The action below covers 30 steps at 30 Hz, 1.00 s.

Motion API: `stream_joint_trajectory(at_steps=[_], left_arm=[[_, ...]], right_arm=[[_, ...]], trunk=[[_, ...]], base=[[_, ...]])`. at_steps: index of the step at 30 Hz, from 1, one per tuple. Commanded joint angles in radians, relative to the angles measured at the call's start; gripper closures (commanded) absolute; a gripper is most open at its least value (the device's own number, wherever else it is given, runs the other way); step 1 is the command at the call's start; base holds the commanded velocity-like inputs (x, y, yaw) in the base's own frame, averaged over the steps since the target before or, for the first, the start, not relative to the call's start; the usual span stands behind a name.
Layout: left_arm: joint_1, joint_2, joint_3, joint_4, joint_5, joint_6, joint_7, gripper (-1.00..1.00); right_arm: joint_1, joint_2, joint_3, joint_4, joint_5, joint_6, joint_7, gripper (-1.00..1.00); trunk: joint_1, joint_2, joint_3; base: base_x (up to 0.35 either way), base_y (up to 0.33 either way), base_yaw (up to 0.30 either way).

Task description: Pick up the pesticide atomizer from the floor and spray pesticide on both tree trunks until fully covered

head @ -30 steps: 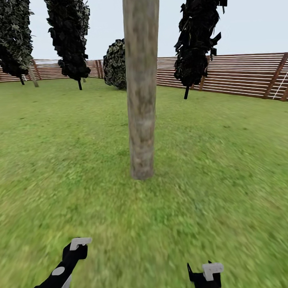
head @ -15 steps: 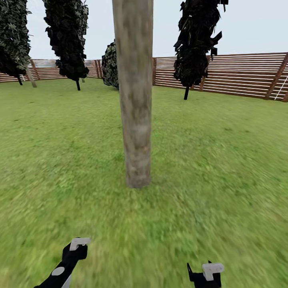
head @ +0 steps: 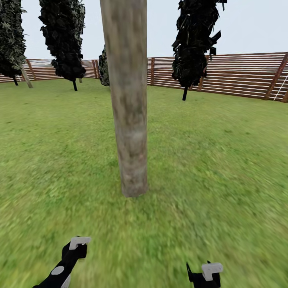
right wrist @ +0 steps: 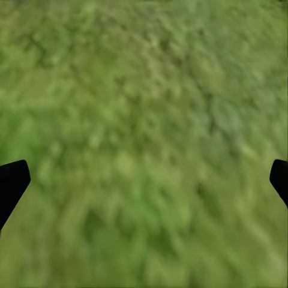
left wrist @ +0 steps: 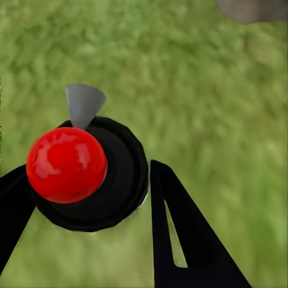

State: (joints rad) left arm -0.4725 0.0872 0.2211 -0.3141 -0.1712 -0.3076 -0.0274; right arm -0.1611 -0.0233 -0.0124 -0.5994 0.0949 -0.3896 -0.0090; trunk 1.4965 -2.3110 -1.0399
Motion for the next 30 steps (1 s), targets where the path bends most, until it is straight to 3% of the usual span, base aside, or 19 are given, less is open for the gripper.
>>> stream_joint_trajectory(at_steps=[1,6,10,14,17,18,19,25,28,30], left_arm=[[0.0,0.001,0.0,-0.006,0.0,0.001,0.0,1.0],[-0.003,0.005,-0.009,-0.035,-0.01,0.012,-0.005,1.0],[-0.007,0.011,-0.013,-0.041,-0.05,0.012,-0.053,1.0],[-0.012,0.046,-0.013,-0.082,-0.148,0.013,-0.226,1.0],[-0.014,0.067,-0.012,-0.124,-0.207,0.018,-0.372,1.0],[-0.015,0.075,-0.012,-0.142,-0.24,0.029,-0.451,1.0],[-0.016,0.078,-0.012,-0.15,-0.252,0.034,-0.478,1.0],[-0.017,0.088,-0.012,-0.25,-0.429,0.127,-0.796,1.0],[-0.017,0.086,-0.012,-0.29,-0.49,0.136,-0.911,1.0],[-0.017,0.079,-0.012,-0.348,-0.555,0.143,-1.015,1.0]], right_arm=[[0.0,0.0,0.0,-0.003,0.0,0.001,0.001,-1.0],[0.0,-0.005,0.007,-0.01,0.02,0.004,0.007,-1.0],[-0.035,-0.007,0.028,-0.012,0.123,0.005,0.01,-1.0],[-0.102,-0.006,0.049,-0.013,0.296,0.007,0.045,-1.0],[-0.15,-0.004,0.061,-0.013,0.41,0.01,0.177,-1.0],[-0.181,-0.004,0.063,-0.013,0.444,0.011,0.259,-1.0],[-0.191,-0.004,0.064,-0.013,0.451,0.011,0.286,-1.0],[-0.285,-0.003,0.065,-0.012,0.477,0.011,0.56,-1.0],[-0.295,0.002,0.066,-0.014,0.478,0.011,0.631,-1.0],[-0.299,0.008,0.067,-0.014,0.477,0.011,0.665,-1.0]], trunk=[[0.0,0.0,0.0],[0.0,0.0,0.0],[0.0,0.0,0.0],[0.0,0.0,0.0],[0.0,0.0,0.0],[0.0,0.0,0.0],[0.0,0.0,0.0],[0.0,0.0,0.0],[0.0,0.0,0.0],[0.0,0.0,0.0]], base=[[0.045,-0.004,0.0],[0.011,-0.001,0.0],[0.001,0.0,0.0],[0.0,0.0,0.0],[0.0,0.0,0.0],[0.0,0.0,0.0],[0.0,0.0,0.0],[0.0,0.0,0.0],[0.0,0.0,0.0],[0.0,0.0,0.0]])
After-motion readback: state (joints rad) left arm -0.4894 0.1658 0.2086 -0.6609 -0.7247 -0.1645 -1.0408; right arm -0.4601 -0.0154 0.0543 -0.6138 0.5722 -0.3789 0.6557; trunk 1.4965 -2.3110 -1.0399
